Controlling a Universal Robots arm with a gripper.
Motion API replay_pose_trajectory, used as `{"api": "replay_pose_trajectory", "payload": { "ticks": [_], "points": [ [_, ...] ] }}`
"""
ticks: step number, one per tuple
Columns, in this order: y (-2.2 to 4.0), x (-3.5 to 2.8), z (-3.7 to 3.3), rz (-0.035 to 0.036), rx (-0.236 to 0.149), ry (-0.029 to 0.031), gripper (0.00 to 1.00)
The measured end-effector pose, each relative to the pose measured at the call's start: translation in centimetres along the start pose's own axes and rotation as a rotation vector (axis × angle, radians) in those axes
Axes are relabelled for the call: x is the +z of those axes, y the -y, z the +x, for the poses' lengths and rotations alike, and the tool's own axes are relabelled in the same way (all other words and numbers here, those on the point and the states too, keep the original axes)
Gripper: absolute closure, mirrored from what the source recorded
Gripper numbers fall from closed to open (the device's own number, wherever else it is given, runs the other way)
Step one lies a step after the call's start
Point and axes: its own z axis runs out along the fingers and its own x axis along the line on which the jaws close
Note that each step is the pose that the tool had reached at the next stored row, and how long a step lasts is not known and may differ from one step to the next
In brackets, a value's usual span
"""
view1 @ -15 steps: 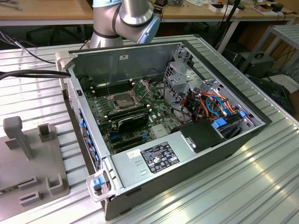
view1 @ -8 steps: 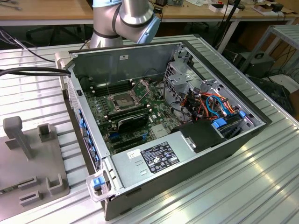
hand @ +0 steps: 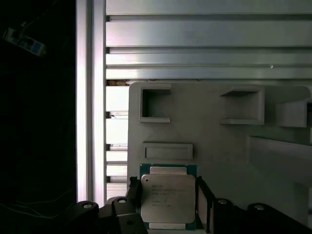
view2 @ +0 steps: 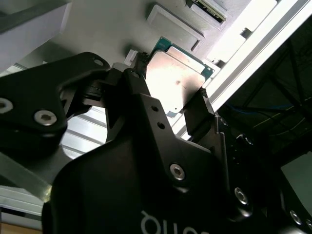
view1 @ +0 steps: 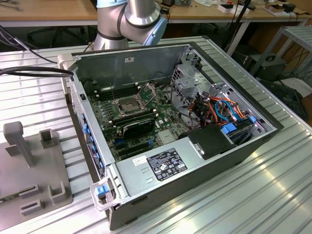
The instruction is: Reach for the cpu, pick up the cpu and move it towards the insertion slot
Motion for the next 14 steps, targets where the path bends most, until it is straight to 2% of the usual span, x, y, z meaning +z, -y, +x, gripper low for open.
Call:
{"api": "replay_pose_trajectory", "payload": {
  "ticks": [14],
  "points": [
    [-0.02,-0.77,0.01,-0.0027,0.0,-0.0003,0.45]
  ]
}}
